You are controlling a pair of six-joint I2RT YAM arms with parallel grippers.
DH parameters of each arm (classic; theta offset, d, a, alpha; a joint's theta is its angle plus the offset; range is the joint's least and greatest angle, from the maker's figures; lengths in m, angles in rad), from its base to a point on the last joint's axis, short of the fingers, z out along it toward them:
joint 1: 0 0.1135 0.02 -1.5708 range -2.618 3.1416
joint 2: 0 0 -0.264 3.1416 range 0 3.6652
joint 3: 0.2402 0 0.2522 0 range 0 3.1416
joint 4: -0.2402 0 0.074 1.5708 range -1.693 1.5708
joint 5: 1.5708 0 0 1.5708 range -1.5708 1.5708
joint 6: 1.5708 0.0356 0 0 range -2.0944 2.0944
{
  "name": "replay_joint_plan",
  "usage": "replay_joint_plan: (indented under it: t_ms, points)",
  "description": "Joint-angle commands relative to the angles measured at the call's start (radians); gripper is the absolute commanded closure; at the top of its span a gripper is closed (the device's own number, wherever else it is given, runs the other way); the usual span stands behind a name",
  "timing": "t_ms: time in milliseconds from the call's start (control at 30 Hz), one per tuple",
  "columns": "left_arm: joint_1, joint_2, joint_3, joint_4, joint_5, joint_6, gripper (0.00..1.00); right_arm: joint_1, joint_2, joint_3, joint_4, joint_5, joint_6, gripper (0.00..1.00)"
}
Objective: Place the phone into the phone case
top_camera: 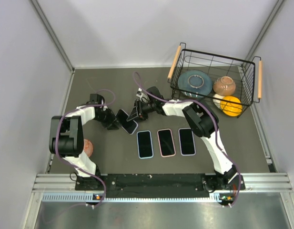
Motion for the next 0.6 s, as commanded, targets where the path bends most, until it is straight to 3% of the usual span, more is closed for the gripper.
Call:
replay_joint_plan:
  t_ms: [0,100,133,167,267,367,567]
  points:
    - [-0.012,0.026,0.009,0.002,-0.070,0.026,0.64,0.038,-0.034,-0.002,0.119,-0.116,0.042,0.57]
    - [-0.012,0.023,0.006,-0.003,-0.077,0.026,0.62,0.037,-0.037,-0.005,0.087,-0.098,0.018,0.53]
    - [-0.012,0.023,0.005,0.000,-0.083,0.025,0.62,0.037,-0.035,-0.005,0.080,-0.093,0.015,0.57]
    - [-0.012,0.025,0.005,0.000,-0.082,0.022,0.61,0.035,-0.034,-0.003,0.077,-0.091,0.016,0.69]
    - [-0.012,0.034,0.009,0.002,-0.070,0.019,0.61,0.034,-0.035,-0.003,0.071,-0.087,0.011,0.89]
    - [-0.012,0.031,0.009,0.000,-0.073,0.014,0.60,0.035,-0.042,0.000,0.059,-0.073,-0.004,1.00]
    - [-0.012,0.028,0.011,0.000,-0.071,0.013,0.60,0.035,-0.060,0.035,-0.059,-0.022,-0.087,1.00]
